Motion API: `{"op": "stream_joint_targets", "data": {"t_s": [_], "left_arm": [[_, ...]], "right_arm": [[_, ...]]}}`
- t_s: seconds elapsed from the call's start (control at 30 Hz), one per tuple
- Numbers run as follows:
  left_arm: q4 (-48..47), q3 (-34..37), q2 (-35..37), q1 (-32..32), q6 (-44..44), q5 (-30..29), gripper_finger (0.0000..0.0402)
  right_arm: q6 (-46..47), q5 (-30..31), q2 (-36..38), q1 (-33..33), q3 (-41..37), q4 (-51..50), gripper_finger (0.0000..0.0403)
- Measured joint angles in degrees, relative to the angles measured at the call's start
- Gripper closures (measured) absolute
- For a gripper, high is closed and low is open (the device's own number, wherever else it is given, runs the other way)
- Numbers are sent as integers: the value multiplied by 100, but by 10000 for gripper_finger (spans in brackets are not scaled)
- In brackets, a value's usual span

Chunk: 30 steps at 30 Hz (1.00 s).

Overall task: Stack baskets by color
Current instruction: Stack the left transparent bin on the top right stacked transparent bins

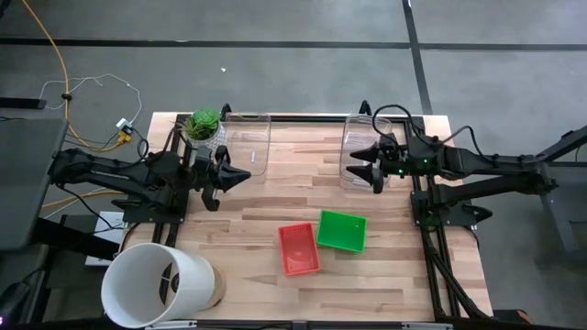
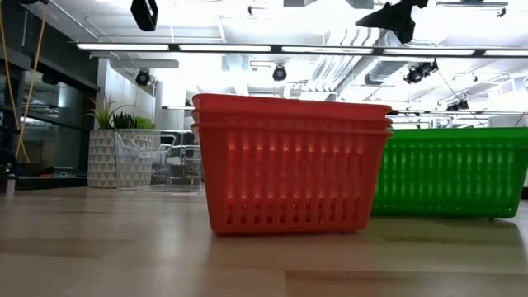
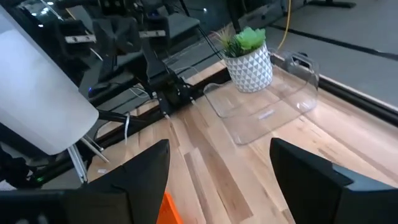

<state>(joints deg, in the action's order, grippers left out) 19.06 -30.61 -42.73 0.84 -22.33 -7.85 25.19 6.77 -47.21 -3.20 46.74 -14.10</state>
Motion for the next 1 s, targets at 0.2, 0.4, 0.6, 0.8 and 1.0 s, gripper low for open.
{"op": "stream_joint_targets", "data": {"t_s": [0.2,0.4,0.6,0.8,1.0], "left_arm": [[24,0,-123,0,-2,-24,401],[40,0,-179,0,0,-34,401],[-5,-29,-184,-2,139,-568,398],[-1098,-1076,-776,172,442,-1183,346],[-3562,-2657,-2127,894,-260,-1295,253]], "right_arm": [[-7,0,-3,0,0,302,140],[0,-2,-3,0,0,472,140],[0,-5,-5,0,0,713,140],[1,22,-5,0,0,792,140],[40,69,-5,0,0,742,140]]}}
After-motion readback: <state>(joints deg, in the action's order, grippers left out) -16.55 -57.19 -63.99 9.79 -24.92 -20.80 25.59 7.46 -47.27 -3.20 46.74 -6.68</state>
